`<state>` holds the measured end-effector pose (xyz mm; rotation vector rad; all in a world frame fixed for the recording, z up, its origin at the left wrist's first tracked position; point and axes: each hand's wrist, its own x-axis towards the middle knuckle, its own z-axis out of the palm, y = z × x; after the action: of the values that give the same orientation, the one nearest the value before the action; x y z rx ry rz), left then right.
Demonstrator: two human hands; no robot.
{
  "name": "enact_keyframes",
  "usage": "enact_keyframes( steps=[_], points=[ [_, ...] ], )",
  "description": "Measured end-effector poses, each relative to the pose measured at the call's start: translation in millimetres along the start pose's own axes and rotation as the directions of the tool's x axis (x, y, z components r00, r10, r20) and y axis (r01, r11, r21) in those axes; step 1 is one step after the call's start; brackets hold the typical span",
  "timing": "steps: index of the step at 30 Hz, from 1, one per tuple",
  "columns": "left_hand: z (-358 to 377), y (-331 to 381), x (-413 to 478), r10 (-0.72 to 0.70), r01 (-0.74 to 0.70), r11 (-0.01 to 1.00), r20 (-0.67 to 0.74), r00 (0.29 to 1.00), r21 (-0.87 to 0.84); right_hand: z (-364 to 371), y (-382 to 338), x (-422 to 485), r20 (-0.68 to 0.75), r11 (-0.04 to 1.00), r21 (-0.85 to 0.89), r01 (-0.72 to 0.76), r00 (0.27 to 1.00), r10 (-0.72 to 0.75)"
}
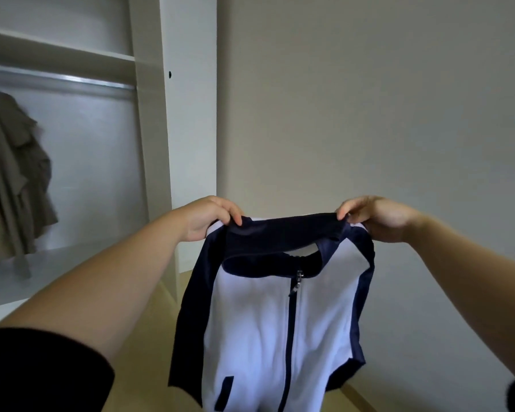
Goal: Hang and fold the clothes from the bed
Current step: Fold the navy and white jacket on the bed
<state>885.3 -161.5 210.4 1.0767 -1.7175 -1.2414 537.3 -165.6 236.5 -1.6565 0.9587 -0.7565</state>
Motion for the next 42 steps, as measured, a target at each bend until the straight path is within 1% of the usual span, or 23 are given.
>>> enact_keyframes(
  steps=[2,4,6,8,11,13,15,16,18,20,22,24,27,29,31,33,34,36,38,39,40,41,42],
  points=[
    [5.0,3.3,-0.6,-0.051,0.054,0.992,-0.029,0.998,0.11,6.5,-3.3,-0.5,-0.016,0.995,-0.076,-0.06,0.998,0.059],
    [11.4,7.7,-2.0,-0.087,0.1,0.962,-0.061,0.994,0.254,17.5,-5.6,0.8,-0.069,0.983,-0.163,-0.082,0.995,0.071],
    [12.9,6.0,1.2,-0.055,0.079,0.878,-0.064,0.996,0.472,28.1,-5.4,3.6,-0.145,0.945,-0.317,-0.077,0.989,0.032],
    [14.7,3.1,3.8,-0.019,0.046,0.778,-0.049,0.999,0.626,34.3,-4.8,8.4,-0.181,0.858,-0.506,-0.083,0.983,-0.011],
    [16.7,-1.2,2.0,-0.092,0.051,0.63,0.009,0.996,0.775,41.9,-5.1,13.5,-0.158,0.704,-0.703,-0.096,0.987,-0.024],
    [19.3,-3.3,1.5,-0.136,0.054,0.606,0.036,0.99,0.794,46.9,-5.6,14.9,-0.127,0.636,-0.764,-0.112,0.992,0.022],
    [19.8,-2.7,-1.5,-0.151,0.083,0.655,0.023,0.988,0.751,49.1,-5.0,14.0,-0.082,0.629,-0.769,-0.113,0.994,0.079],
    [19.4,-1.9,-3.5,-0.138,0.095,0.71,0.006,0.99,0.698,48.5,-4.4,12.8,-0.052,0.659,-0.744,-0.109,0.993,0.107],
    [16.7,-4.8,-3.2,-0.102,0.109,0.859,-0.04,0.994,0.501,44.5,-0.5,10.7,0.009,0.764,-0.637,-0.108,0.989,0.147],
    [18.6,-7.7,-1.3,-0.099,0.121,0.957,-0.093,0.991,0.265,41.2,6.2,10.0,0.027,0.848,-0.522,-0.091,0.992,0.123],
    [26.9,-6.4,1.8,-0.102,0.119,0.986,-0.145,0.984,0.116,41.8,14.7,8.9,-0.005,0.913,-0.402,-0.073,0.997,0.077],
    [36.8,-1.5,5.6,-0.104,0.109,0.994,-0.183,0.978,0.015,43.2,23.9,9.2,-0.057,0.964,-0.26,-0.064,0.997,0.051],
    [48.1,10.1,10.1,-0.121,0.094,0.988,-0.249,0.961,-0.119,51.8,31.0,6.1,-0.113,0.978,-0.209,0.009,0.993,-0.033],
    [56.7,17.0,13.5,-0.107,0.064,0.986,-0.284,0.953,-0.157,62.1,30.5,1.1,-0.093,0.987,-0.149,0.068,0.992,-0.082],
    [67.0,22.4,16.4,-0.093,0.041,0.983,-0.286,0.954,-0.18,72.5,27.0,-6.0,-0.012,0.987,-0.121,0.109,0.994,-0.111],
    [75.7,25.6,17.9,-0.087,0.031,0.979,-0.277,0.957,-0.202,85.4,26.5,-9.4,0.06,0.974,-0.18,0.139,0.99,-0.13],
    [78.6,26.3,18.8,-0.084,0.024,0.976,-0.274,0.958,-0.215,93.6,28.3,-8.6,0.059,0.952,-0.266,0.149,0.989,-0.138],
    [80.4,26.9,19.8,-0.082,0.017,0.973,-0.273,0.958,-0.232,107.3,39.2,-1.4,-0.08,0.861,-0.487,0.148,0.974,-0.213],
    [77.4,27.3,17.8,-0.083,0.021,0.974,-0.268,0.96,-0.225,113.3,49.8,3.3,-0.217,0.757,-0.649,0.075,0.935,-0.279],
    [74.3,27.0,16.4,-0.079,0.026,0.979,-0.262,0.962,-0.201,108.2,55.7,3.3,-0.197,0.769,-0.637,0.049,0.954,-0.224],
    [70.4,26.4,14.7,-0.073,0.031,0.986,-0.253,0.965,-0.166,99.1,61.7,2.1,-0.078,0.855,-0.517,0.043,0.992,-0.097],
    [66.4,25.5,12.9,-0.063,0.034,0.992,-0.238,0.969,-0.124,89.4,66.4,-1.7,0.133,0.946,-0.322,0.028,0.991,0.016],
    [62.8,24.7,11.2,-0.053,0.036,0.996,-0.216,0.975,-0.081,81.6,69.7,-5.9,0.311,0.994,-0.111,-0.015,0.949,0.049]
  ],
)
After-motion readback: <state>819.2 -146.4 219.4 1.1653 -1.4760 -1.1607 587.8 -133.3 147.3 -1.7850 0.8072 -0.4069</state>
